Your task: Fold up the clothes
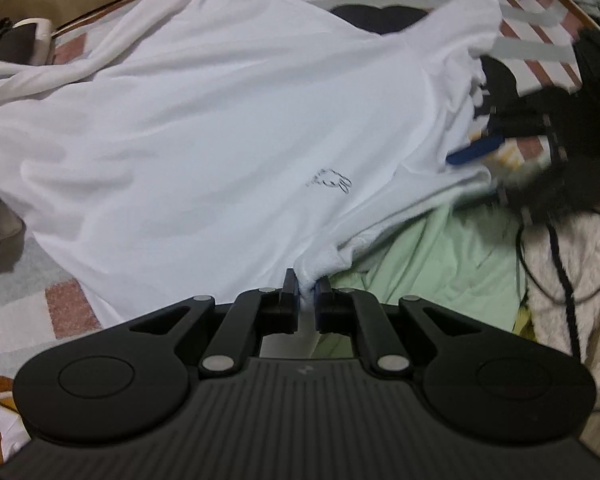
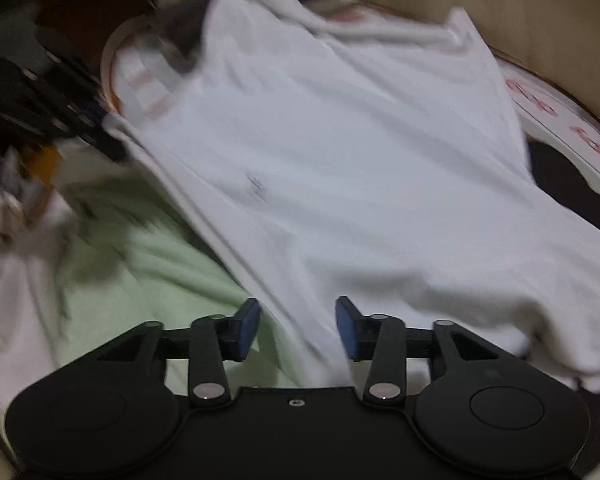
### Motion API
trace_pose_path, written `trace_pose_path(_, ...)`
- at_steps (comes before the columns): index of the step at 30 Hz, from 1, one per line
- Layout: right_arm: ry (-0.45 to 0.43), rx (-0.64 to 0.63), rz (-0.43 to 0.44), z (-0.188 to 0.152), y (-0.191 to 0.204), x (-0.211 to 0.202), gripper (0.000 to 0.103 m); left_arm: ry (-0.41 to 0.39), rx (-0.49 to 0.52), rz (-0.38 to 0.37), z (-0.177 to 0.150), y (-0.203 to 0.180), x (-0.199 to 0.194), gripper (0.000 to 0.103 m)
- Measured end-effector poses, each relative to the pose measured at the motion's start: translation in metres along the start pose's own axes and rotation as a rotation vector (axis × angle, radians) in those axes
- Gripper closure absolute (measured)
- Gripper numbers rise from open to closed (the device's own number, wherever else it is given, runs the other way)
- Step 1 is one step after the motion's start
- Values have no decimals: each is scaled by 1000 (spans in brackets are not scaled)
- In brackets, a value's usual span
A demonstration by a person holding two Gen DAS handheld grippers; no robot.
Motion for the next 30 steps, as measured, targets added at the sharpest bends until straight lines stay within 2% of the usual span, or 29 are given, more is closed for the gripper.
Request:
trace_pose_path(1,-27,-33,17,3,8,0,43,2,-21,-10,3,3,-3,97)
trace_pose_path(2,-53,-66,34,6,16,1,42,-3,-34,-13,5,4,-8,97)
trace_pose_path(4,-74,-222,-87,9,33,7,42,-15,-39,-19,9,5,-18,97)
trace_pose_path(7,-50,-263,-217,12,28,20,46,-39,12,-23,12,2,-40,97)
trace_pose_path(8,-65,-255,-221,12,22,16,51,-48,35,-26,12,0,-48,97)
trace_pose_path(10,-98,-237,-226,13,10,6,87,-54,74,-41,11,-3,-61,97)
trace_pose_path(11,-78,-261,-191,10,10,-1,96,-51,91,-53,9,-6,-65,97)
trace_pose_path(16,33,-387,-6,-2,11,-38,96,100,209,-192,-16,-39,-55,98)
trace_pose_path(18,77,-437,69,-7,11,-52,96,157,219,-231,-27,-51,-41,98)
trace_pose_path(22,174,-470,114,-27,18,-56,96,270,236,-310,-49,-75,-13,98)
trace_pose_path(24,209,-482,119,-36,23,-50,95,310,196,-325,-52,-76,-4,98)
trace_pose_path(27,253,-471,164,-44,25,-44,95,358,199,-338,-59,-82,5,98)
trace_pose_path(30,275,-451,194,-47,22,-40,94,387,137,-310,-65,-75,19,96)
Point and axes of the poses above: each gripper's, at about its wrist camera, not at the fingertips, and x roughly the way its jaws point, y to its left, z to its top, the point moved 2 cm from there along x, roughly the way its jaws point, and after that the axes turned 3 degrees about -x, right-handed, at the moved point
